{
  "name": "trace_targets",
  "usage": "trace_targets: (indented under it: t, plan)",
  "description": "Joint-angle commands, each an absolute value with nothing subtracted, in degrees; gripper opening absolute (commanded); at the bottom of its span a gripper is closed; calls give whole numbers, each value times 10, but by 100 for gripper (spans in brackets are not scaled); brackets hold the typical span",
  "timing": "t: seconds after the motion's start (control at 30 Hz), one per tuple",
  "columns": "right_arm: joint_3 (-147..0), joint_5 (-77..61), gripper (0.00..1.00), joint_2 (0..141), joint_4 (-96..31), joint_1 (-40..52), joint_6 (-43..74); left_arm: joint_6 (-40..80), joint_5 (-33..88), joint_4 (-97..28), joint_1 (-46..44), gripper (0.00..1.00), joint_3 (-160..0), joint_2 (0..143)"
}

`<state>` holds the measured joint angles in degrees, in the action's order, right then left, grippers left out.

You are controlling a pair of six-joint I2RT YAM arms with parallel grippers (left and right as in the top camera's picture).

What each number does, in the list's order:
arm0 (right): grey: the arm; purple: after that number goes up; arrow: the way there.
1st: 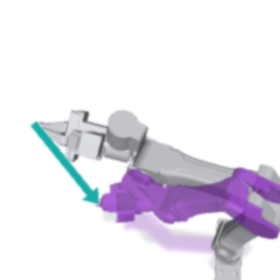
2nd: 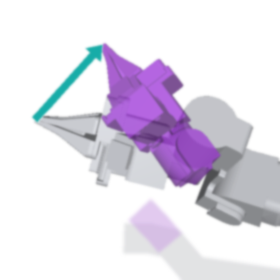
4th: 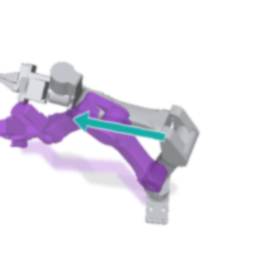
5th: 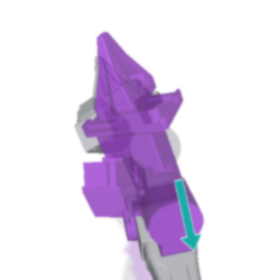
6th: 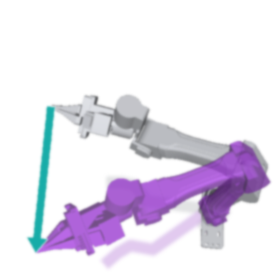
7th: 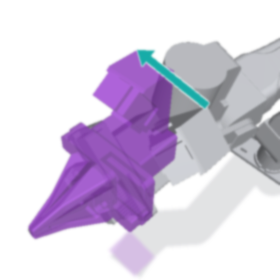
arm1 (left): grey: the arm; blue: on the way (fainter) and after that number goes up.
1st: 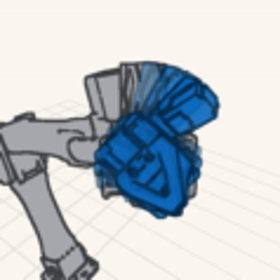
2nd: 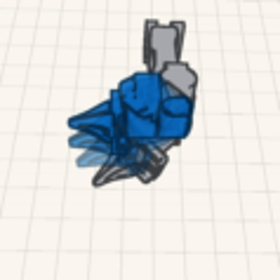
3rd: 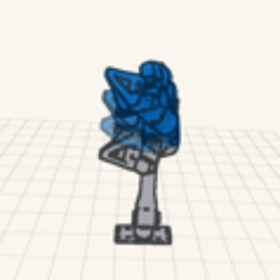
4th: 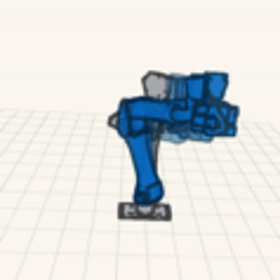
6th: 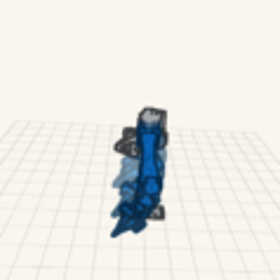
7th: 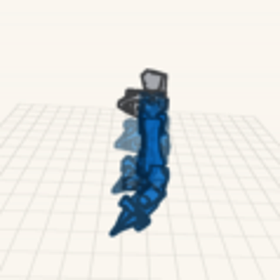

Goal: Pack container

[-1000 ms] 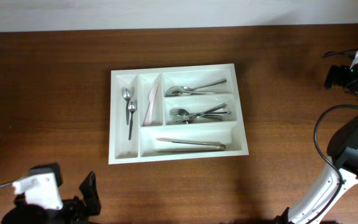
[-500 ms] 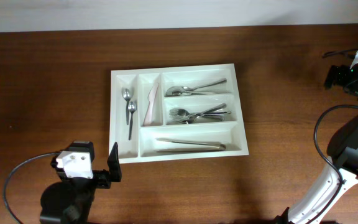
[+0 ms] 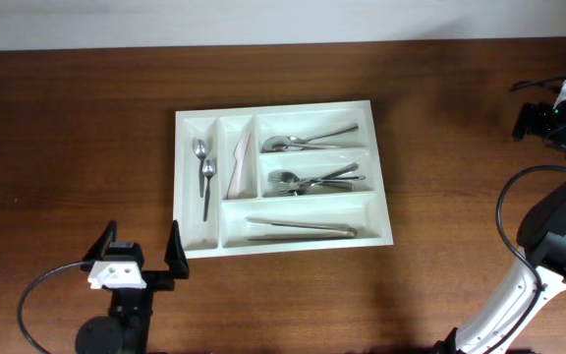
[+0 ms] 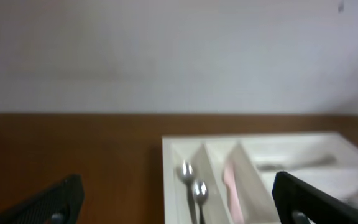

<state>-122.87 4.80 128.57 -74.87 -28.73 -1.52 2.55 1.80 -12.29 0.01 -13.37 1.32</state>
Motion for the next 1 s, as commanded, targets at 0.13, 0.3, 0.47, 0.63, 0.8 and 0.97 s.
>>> trace_targets:
  t: [0.13, 0.3, 0.47, 0.63, 0.8, 0.97]
  plan:
    - [-1227, 47, 99, 1279, -747, -285, -10, 14, 36, -56, 28, 99, -78, 3]
    - [-1227, 47, 99, 1279, -747, -285, -10, -12, 98, -45, 62, 99, -47, 3]
    - [-1227, 47, 99, 1279, -747, -285, -10, -55, 142, -58, 63, 99, -24, 3]
    - [-1227, 47, 99, 1279, -747, -285, -10, -68, 119, -69, 63, 99, -20, 3]
    - [-1227, 47, 99, 1279, -747, -285, -10, -68, 63, -70, 63, 99, -20, 3]
    - [-1227, 47, 99, 1279, -747, -285, -10, -75, 62, -69, 63, 99, -20, 3]
